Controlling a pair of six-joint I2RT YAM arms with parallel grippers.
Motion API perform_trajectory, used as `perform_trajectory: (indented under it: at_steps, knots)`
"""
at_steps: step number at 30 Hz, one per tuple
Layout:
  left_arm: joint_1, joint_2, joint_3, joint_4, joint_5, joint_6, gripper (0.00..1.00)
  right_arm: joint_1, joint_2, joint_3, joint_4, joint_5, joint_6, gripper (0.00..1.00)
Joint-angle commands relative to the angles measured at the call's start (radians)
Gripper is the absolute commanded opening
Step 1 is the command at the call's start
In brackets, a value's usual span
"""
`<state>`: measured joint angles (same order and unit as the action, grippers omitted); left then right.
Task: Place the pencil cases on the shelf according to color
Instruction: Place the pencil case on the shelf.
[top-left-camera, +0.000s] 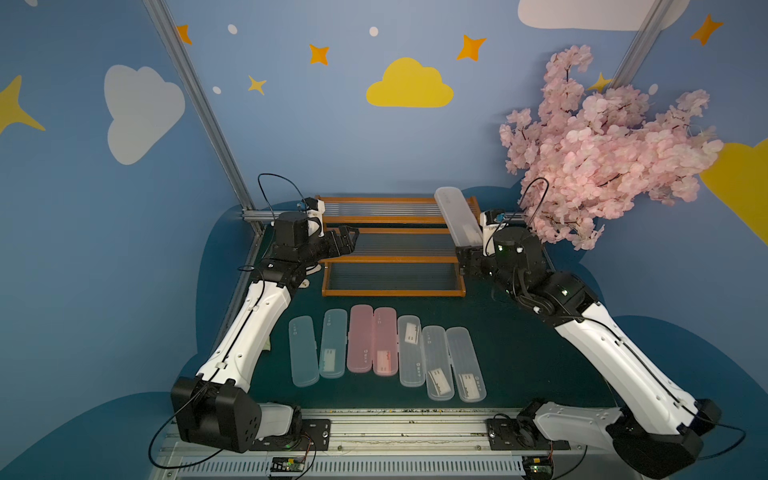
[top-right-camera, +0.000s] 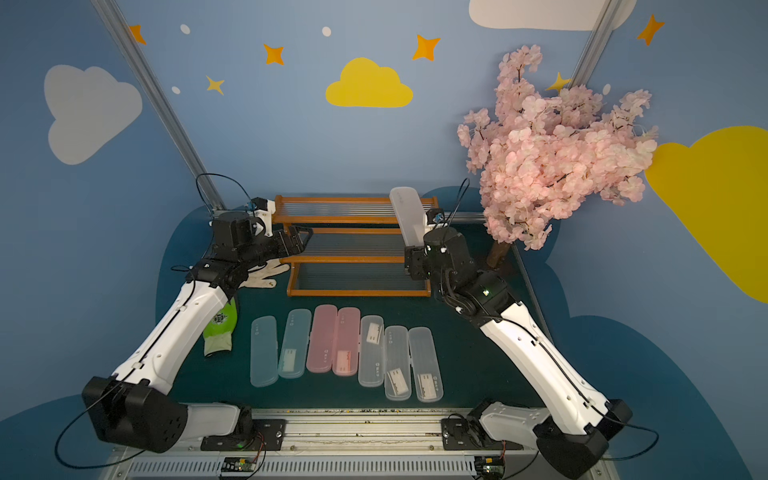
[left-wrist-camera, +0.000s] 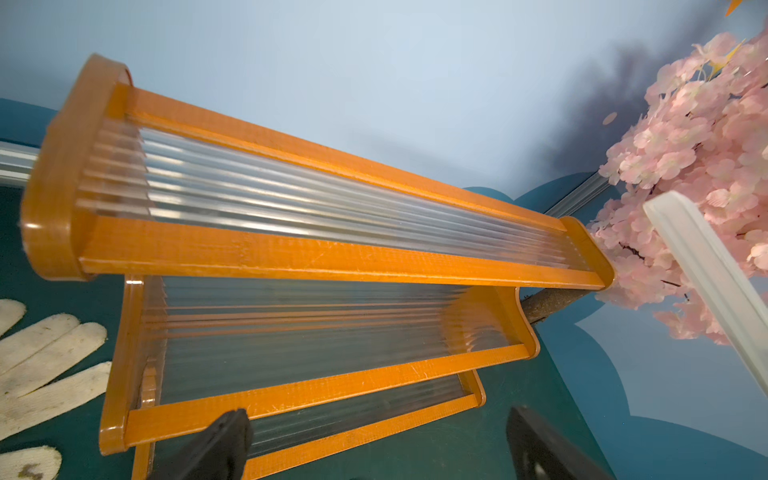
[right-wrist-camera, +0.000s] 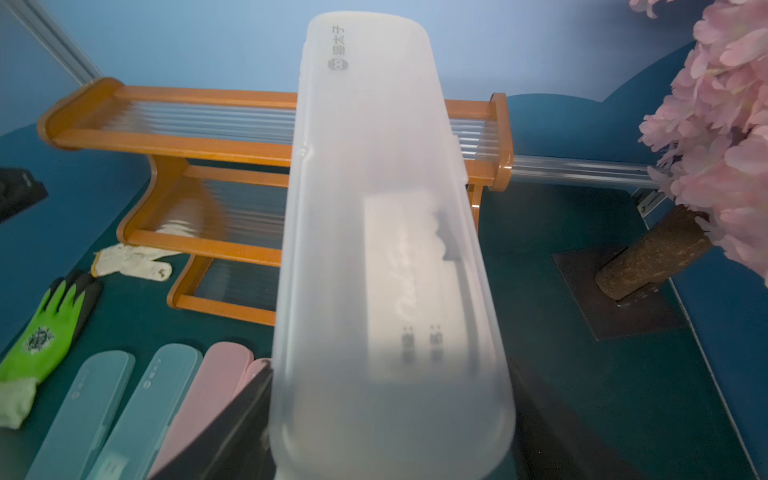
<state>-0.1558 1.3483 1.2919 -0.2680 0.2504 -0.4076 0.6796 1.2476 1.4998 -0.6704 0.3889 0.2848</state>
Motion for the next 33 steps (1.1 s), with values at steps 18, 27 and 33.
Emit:
perform_trajectory:
  at_steps: [18, 27, 33]
  knots:
    - [-0.002, -0.031, -0.061, 0.039, 0.039, 0.007, 1.0, -0.171, 0.325, 0.252, -0.027, -0.029, 0.025, 0.56]
    - [-0.008, -0.019, -0.062, 0.046, 0.064, -0.011, 1.0, -0.181, 0.406, 0.294, -0.028, -0.025, 0.056, 0.69]
    - [-0.01, -0.014, -0.063, 0.049, 0.071, -0.011, 1.0, -0.185, 0.434, 0.324, -0.029, -0.022, 0.065, 0.78]
